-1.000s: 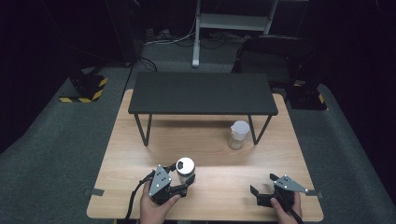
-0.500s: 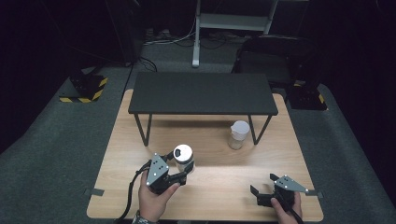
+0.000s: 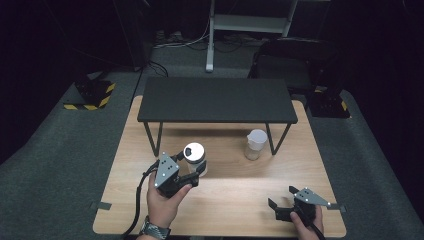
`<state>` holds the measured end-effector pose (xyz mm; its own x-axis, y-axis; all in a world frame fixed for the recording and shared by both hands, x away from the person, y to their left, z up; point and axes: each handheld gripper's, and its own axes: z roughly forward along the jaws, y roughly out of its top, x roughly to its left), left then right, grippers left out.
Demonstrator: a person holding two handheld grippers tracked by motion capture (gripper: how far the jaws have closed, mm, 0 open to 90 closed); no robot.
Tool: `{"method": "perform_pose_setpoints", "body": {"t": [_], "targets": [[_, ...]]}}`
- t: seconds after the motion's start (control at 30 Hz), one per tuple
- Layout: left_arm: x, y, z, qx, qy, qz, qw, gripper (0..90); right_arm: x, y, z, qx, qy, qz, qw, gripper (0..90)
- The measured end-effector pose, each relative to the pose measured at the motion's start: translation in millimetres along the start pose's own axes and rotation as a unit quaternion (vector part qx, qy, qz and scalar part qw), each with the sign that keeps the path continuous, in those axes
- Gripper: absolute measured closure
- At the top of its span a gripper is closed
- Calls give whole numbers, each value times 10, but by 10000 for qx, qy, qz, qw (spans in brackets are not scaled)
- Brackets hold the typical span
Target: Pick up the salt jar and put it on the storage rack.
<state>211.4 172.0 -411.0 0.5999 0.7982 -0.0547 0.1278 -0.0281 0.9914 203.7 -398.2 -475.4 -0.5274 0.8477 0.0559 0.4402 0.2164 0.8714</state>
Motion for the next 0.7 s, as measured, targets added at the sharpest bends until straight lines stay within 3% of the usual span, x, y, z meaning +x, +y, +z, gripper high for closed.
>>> {"method": "perform_pose_setpoints", "body": {"t": [0.47,0.7], "targets": [[109,286,90,-210,196,7,9996,313,6,-4,-1,-11,-6,-28,10000,5],[146,445,160,-290,327,103,9990,313,2,0,0,-2,7,-19,10000,5]]}}
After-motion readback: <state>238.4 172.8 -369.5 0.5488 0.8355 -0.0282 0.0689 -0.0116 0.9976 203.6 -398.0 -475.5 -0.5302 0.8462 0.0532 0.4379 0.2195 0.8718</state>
